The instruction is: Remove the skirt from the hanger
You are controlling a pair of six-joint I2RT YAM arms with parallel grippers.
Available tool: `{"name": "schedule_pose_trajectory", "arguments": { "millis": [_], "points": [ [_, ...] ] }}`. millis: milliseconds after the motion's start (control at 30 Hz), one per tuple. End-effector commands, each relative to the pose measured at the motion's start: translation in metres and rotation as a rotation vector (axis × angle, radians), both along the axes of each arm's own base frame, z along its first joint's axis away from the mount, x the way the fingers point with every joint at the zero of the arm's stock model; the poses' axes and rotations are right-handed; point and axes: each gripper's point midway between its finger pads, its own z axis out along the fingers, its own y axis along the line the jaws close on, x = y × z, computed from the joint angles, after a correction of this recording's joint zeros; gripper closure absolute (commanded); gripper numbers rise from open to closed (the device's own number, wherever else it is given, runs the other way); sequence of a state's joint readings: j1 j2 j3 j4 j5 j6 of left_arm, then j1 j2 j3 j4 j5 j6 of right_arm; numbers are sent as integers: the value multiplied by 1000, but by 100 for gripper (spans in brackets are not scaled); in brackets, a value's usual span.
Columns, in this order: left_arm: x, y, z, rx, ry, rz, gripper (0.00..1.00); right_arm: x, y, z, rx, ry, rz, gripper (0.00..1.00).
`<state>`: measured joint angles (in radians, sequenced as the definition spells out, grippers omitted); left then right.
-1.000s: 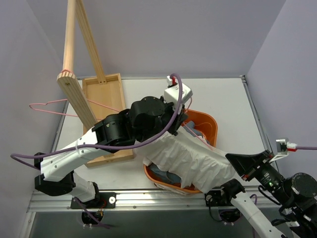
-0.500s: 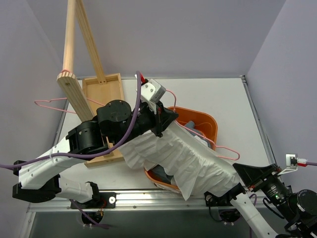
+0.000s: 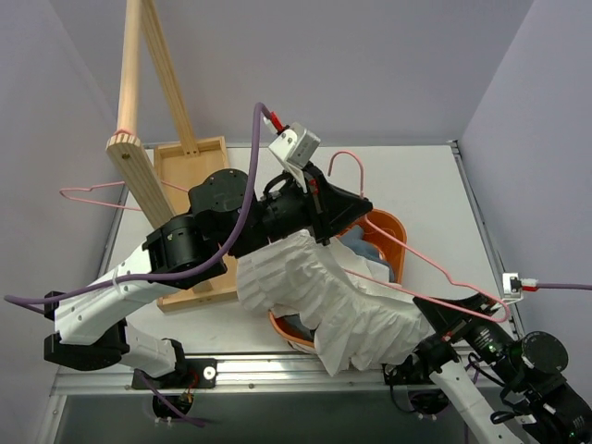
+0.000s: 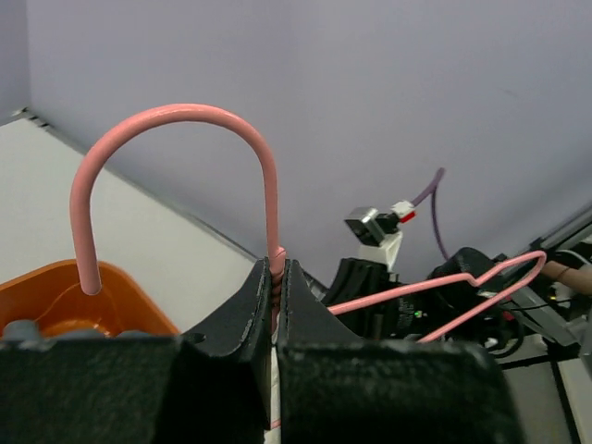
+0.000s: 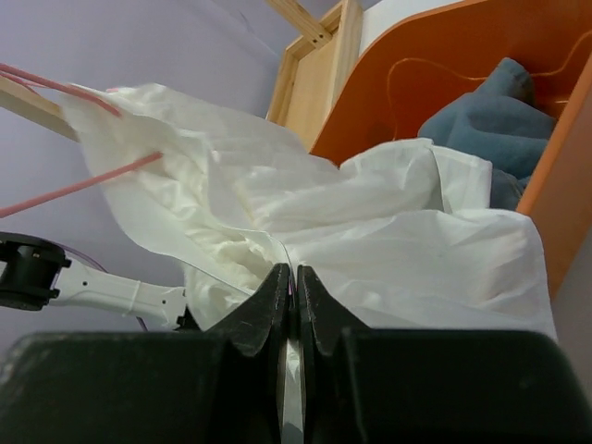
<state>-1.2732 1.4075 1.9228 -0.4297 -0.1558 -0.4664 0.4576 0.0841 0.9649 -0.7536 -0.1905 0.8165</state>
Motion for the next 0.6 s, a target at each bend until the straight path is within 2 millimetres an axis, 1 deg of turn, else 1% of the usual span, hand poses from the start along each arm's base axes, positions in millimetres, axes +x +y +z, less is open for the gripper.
{"name": "schedule_pose_trajectory", "arguments": {
  "millis": [0,33,67,100,167,200,233,267,300,333,367,400,433,467,500,533,567],
  "points": [
    [-27,-3,62,-228,8,-158,98,14,15,34,61,-93,40,100],
    [-30,-4,70,-262,9,-179,98,16,17,41,69,-113,45,100],
    [-42,-7,73,-272,7,-244,98,20,19,44,66,-119,45,100],
    [-46,-9,74,-284,28,-272,98,27,22,46,54,-111,45,100],
    [-54,-8,82,-310,37,-314,98,32,23,64,61,-151,39,100],
    [-61,-7,84,-316,49,-350,98,42,27,66,41,-143,40,100],
    [-63,-4,85,-320,53,-360,98,45,28,75,39,-164,38,100],
    [-67,1,86,-318,57,-368,98,45,26,89,36,-189,31,100],
    [-68,4,86,-313,57,-371,98,59,30,90,-17,-178,27,100],
    [-69,8,80,-289,63,-367,98,62,30,95,-43,-177,22,100],
    [-70,18,81,-284,56,-358,98,60,28,117,-51,-220,19,100],
    [-70,22,78,-263,41,-345,98,74,33,120,-89,-199,16,100],
    [-69,25,65,-204,52,-332,98,77,32,126,-132,-216,15,100],
    [-67,30,61,-176,48,-312,98,80,32,136,-150,-227,15,100],
    [-67,40,63,-163,20,-295,98,86,34,158,-161,-253,13,100],
    [-64,44,49,-104,34,-274,98,87,32,163,-203,-262,9,100],
    [-63,49,46,-86,31,-258,98,90,31,171,-221,-269,3,100]
  ]
}}
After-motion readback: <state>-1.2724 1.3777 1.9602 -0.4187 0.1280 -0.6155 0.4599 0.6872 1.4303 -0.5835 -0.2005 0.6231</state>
